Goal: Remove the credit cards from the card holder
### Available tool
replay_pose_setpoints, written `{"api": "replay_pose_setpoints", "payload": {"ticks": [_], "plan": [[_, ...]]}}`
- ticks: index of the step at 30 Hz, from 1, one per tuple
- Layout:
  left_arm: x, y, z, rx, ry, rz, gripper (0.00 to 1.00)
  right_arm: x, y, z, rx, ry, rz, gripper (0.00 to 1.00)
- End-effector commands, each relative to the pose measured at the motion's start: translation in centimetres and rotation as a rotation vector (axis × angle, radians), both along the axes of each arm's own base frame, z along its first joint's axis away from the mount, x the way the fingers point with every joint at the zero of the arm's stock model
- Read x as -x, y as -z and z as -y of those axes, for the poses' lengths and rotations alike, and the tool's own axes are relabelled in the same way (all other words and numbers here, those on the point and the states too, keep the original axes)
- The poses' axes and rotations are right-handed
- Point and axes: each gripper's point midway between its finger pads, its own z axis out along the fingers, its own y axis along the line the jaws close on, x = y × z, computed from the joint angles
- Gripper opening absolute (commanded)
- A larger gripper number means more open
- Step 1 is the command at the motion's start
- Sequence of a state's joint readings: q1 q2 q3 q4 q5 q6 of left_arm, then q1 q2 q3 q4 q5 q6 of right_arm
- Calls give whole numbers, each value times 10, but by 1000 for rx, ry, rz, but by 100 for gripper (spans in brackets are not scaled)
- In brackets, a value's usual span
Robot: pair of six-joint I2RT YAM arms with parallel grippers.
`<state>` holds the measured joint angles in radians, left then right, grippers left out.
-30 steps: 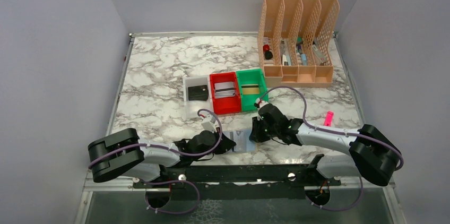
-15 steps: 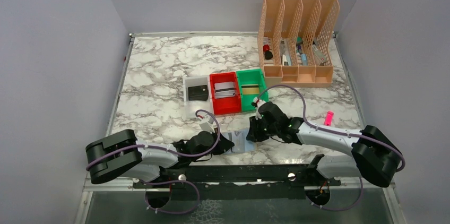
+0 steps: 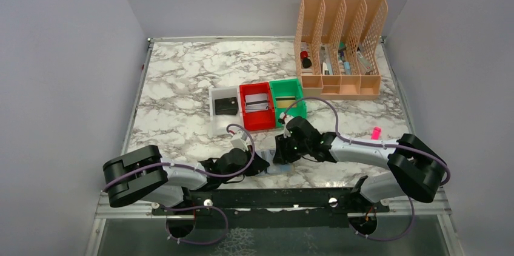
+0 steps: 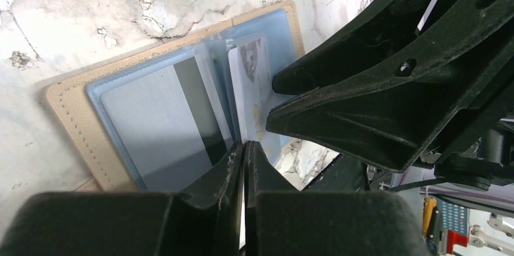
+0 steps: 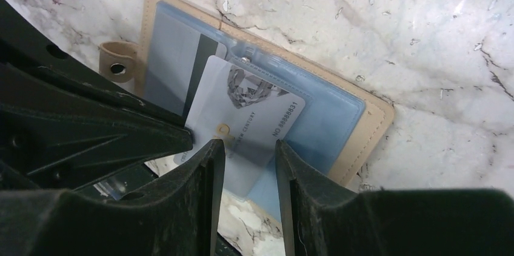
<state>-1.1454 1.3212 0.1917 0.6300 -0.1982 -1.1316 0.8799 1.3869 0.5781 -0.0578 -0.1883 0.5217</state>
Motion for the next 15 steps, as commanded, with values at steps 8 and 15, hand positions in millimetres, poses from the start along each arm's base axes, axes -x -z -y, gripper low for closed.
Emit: {"api": "replay_pose_setpoints", "payload": {"ticks": [8,15], "plan": [[1,-23,19,27,94,70,5,-10,29,34,223,67,54,23],[0,-24,12,35,69,75,0,-11,34,40,258,94,47,18]]}}
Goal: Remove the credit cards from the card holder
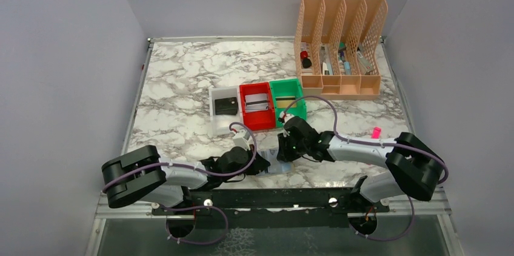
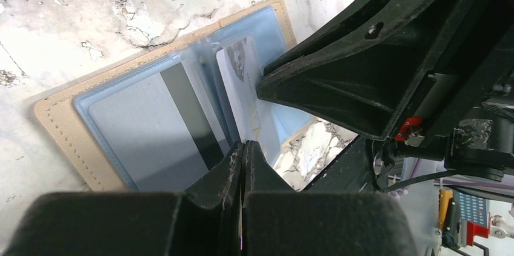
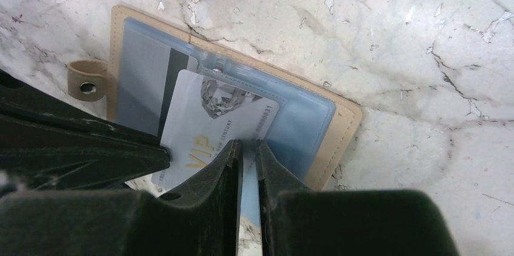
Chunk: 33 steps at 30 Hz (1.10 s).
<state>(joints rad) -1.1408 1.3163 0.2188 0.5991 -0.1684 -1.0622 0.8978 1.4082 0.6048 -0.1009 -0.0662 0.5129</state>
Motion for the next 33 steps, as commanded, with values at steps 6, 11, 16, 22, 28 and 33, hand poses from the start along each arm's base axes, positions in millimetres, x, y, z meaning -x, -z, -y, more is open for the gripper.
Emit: {"api": "replay_pose_setpoints", "payload": {"ticks": [6,11,16,22,28,33], "plan": [[-1,-25,-5,85,-9,52,0,1,31,34,189,48,-14,13],[0,-19,-11,61,-5,48,0,0,28,32,182,46,-13,12],[-4,-14,-20,-3,-28,50,0,0,27,31,181,47,-12,12],[-10,-18,-36,-31,-81,63,0,0,28,29,176,44,-19,12],[-12,-27,-42,-5,-105,82,0,1,22,20,135,27,-24,13],[-11,-21,-37,-22,-92,60,0,0,0,3,41,1,-15,16]]}}
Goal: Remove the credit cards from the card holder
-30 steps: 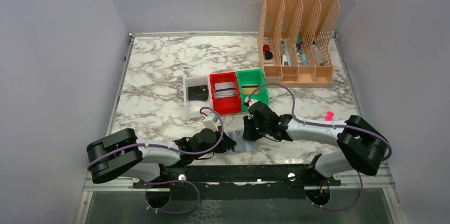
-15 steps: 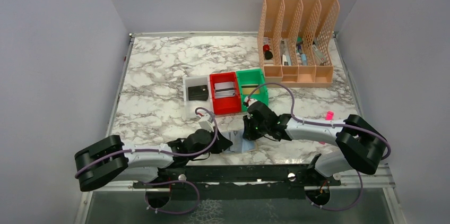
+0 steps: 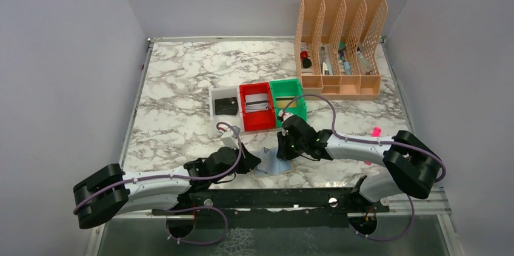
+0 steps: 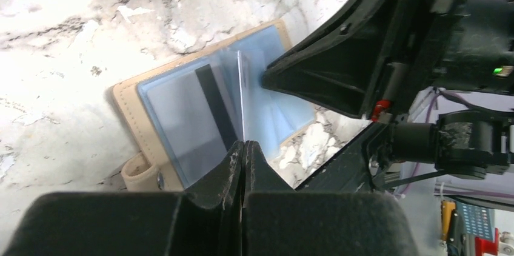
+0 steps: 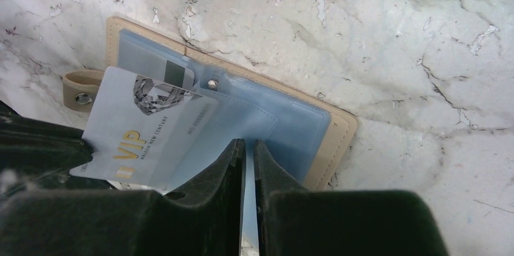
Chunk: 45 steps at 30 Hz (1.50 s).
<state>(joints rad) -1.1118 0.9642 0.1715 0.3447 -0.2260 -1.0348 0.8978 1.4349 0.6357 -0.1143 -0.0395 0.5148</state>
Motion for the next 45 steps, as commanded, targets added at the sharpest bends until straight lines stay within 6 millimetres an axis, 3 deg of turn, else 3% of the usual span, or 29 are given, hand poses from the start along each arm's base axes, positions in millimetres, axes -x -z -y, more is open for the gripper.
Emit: {"api": "replay_pose_setpoints", "payload": {"ticks": [1,5,8,12,17,21,28,32,35,40,45], "plan": [[-5,10,-2,-44,-21,-10,0,7,-8,0,-7,-25,-19,17],[-6,11,3,-57,-15,-16,0,8,-42,-16,-133,-62,18,20],[-7,10,3,-50,-19,-16,0,15,-47,-26,-194,-90,-10,21],[-7,9,4,-38,-20,-14,0,29,-26,-35,-222,-114,-112,24],[-5,8,6,-29,-6,-14,0,31,-1,-29,-181,-60,-164,28],[-3,7,12,-16,21,-16,9,34,13,-22,-155,-31,-185,30],[1,8,24,-9,69,-27,16,38,23,-16,-147,-3,-200,30],[-2,9,25,-13,53,-31,8,37,23,-13,-138,-1,-191,30],[-4,7,21,-4,31,-22,0,34,16,-13,-137,-1,-169,30],[-8,0,5,12,-27,8,0,23,2,-7,-113,15,-101,32],[-13,-2,-25,-94,-110,18,0,18,-18,-8,-137,4,-44,38]]}}
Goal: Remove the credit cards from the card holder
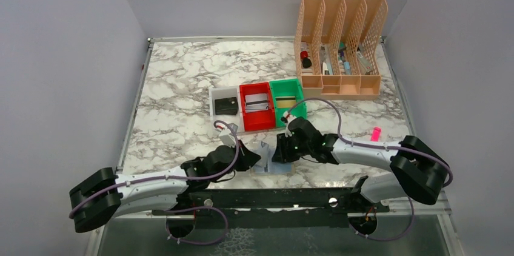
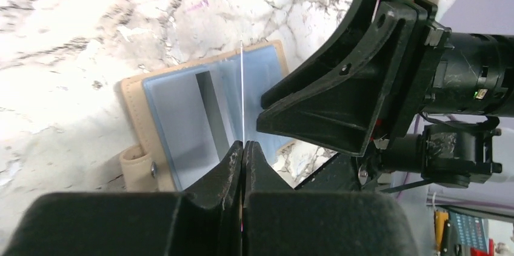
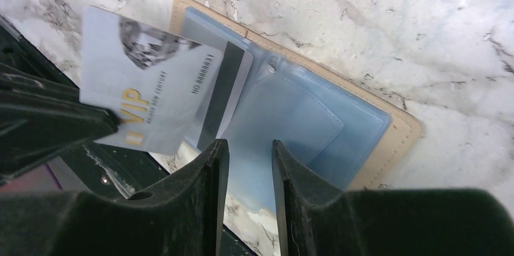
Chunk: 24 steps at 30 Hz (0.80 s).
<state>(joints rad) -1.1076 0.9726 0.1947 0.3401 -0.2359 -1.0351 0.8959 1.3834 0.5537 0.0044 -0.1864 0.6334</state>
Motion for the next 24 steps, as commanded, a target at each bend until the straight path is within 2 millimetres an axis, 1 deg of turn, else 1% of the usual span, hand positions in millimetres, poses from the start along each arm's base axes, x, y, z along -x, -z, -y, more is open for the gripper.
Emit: {"api": "replay_pose_setpoints", "payload": {"ticks": [1,4,6,7,8,10,13,15,17,19,22,24], "plan": [[-9,2,-32,-108,-108,17,0,-5,-12,8,32,2,62,38],[-10,-12,-39,-81,-125,46,0,-5,-26,2,-8,-31,82,39],[-10,-20,-41,-46,-129,61,0,-6,-39,-1,-35,-35,108,41],[-9,-24,-41,-28,-130,68,0,-9,-45,-1,-48,-29,126,45],[-9,-28,-41,-6,-128,77,0,-10,-51,-1,-59,-19,141,50],[-8,-32,-40,20,-121,88,0,-16,-62,2,-72,15,174,57],[-8,-36,-36,31,-102,103,0,-22,-73,7,-92,78,211,63],[-10,-35,-34,2,-95,107,0,-23,-83,2,-145,69,238,64],[-13,-35,-33,-47,-99,109,0,-12,-88,-9,-218,-2,223,63],[-18,-36,-34,-94,-112,117,0,0,-86,-21,-268,-71,166,55],[-28,-36,-40,-150,-141,120,0,19,-74,-37,-314,-180,70,42],[-33,-36,-43,-159,-151,108,0,25,-60,-41,-314,-204,10,36]]}}
